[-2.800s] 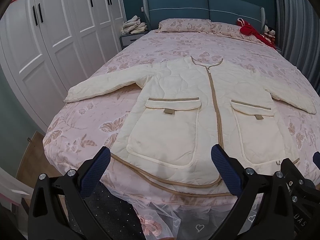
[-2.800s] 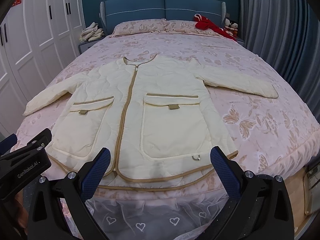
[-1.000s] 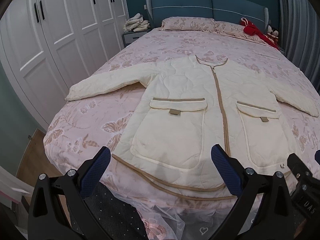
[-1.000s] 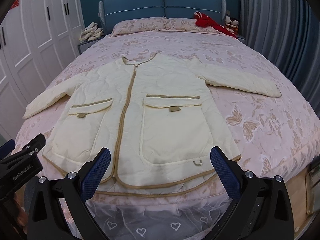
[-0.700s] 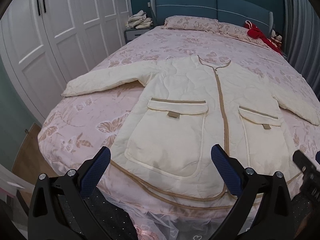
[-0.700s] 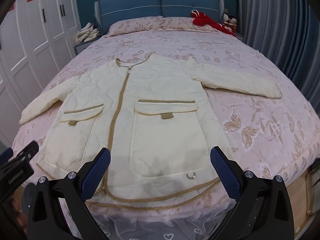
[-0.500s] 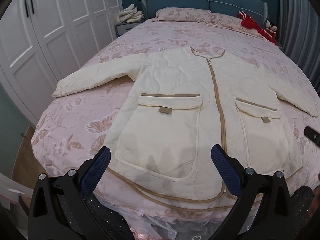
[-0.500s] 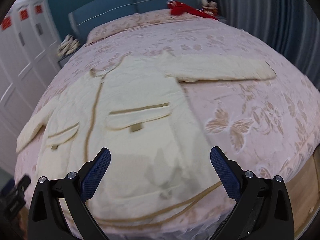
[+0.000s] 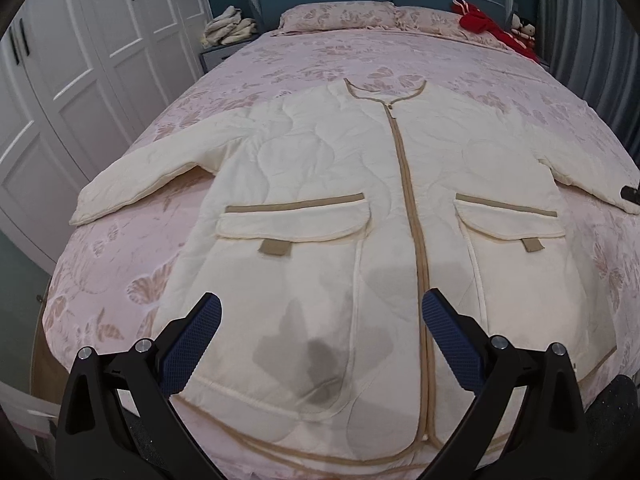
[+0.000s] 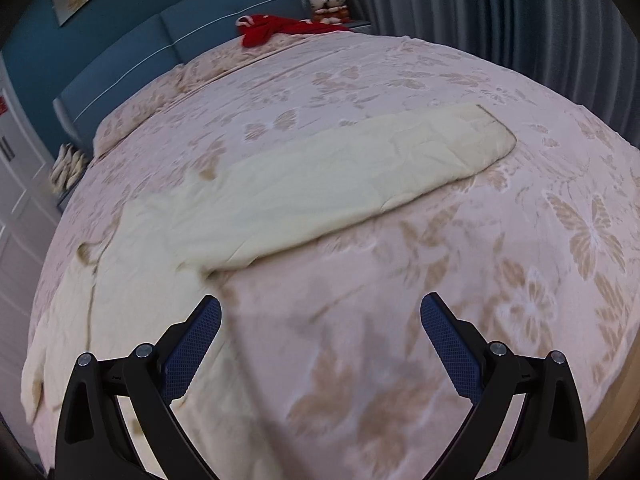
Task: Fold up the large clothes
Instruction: 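Grasp the cream jacket sleeve cuff with the right gripper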
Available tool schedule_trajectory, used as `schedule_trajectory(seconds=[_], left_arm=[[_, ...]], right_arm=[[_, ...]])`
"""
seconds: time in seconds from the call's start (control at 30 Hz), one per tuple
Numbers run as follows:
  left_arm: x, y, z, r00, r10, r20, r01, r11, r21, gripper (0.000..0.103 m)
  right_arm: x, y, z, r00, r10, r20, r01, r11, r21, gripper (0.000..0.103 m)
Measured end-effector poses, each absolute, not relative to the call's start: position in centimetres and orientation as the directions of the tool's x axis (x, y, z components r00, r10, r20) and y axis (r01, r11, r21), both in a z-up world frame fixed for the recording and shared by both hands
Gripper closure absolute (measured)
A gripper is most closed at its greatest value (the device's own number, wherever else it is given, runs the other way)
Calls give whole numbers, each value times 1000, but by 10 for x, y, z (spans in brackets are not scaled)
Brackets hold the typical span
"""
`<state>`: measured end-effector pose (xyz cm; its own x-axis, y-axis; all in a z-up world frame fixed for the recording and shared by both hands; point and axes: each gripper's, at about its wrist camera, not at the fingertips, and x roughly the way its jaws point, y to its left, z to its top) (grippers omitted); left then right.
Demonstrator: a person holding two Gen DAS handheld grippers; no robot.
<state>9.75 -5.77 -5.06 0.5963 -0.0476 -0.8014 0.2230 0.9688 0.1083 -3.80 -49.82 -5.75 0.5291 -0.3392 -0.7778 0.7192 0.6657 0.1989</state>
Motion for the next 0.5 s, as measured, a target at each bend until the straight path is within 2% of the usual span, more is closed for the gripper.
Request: schedule_trajectory(seconds=[0.23, 0.5], left_arm=[[115, -83, -61, 600, -52, -798, 253, 959, 128, 5], [126, -99, -79, 584, -60, -809, 259, 959, 115, 5]], right_arm=[[-15, -580, -83, 454, -437, -776, 790, 600, 125, 5], [-21, -660, -112, 443, -440, -781, 853, 476, 215, 5]])
